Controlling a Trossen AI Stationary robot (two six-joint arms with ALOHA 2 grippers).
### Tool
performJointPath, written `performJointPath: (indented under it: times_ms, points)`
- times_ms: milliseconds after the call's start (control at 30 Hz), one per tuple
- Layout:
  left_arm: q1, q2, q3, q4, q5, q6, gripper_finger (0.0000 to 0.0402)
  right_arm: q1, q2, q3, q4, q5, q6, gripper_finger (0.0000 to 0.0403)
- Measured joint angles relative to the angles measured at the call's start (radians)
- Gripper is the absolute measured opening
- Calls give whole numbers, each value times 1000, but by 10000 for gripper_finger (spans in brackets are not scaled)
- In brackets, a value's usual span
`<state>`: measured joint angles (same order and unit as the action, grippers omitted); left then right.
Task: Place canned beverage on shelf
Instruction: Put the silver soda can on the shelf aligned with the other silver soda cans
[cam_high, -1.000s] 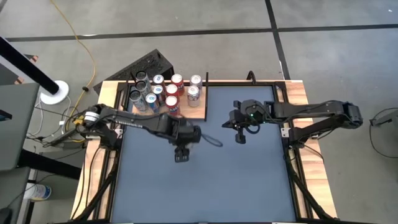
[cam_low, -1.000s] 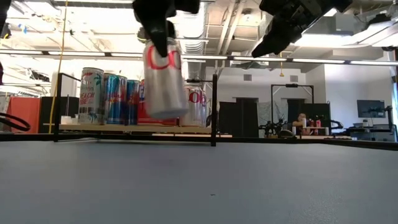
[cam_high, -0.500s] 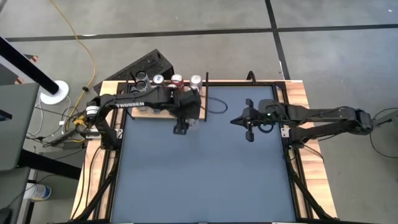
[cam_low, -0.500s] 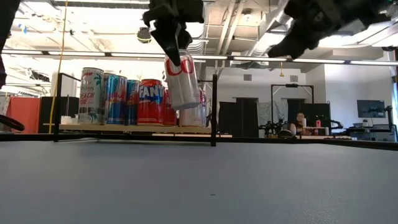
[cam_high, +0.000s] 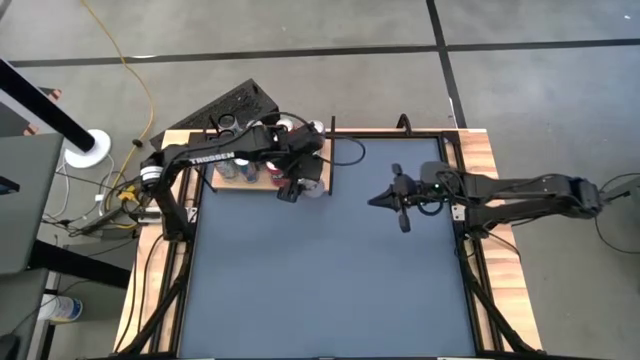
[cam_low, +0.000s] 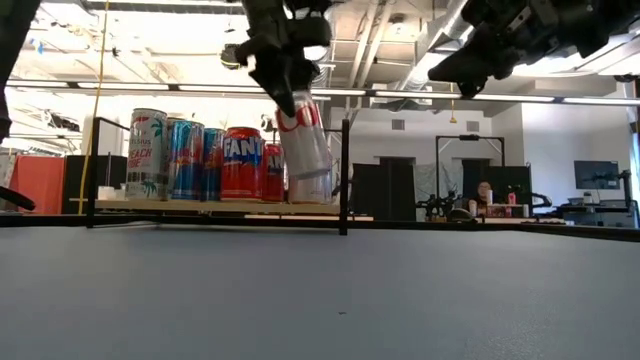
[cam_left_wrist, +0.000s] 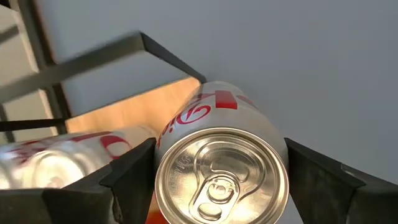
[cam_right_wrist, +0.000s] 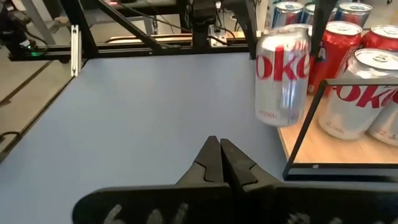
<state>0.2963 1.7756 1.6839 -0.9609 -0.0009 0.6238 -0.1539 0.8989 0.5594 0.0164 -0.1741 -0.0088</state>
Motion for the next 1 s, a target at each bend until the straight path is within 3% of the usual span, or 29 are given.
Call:
performJointPath:
  times_ms: [733, 1000]
  points:
    - [8, 60, -2, -23, -64, 319, 288, -51, 83, 0, 25, -9, 8, 0]
    - [38, 60, -2, -24, -47, 333, 288, -80, 83, 0, 37, -10, 8, 0]
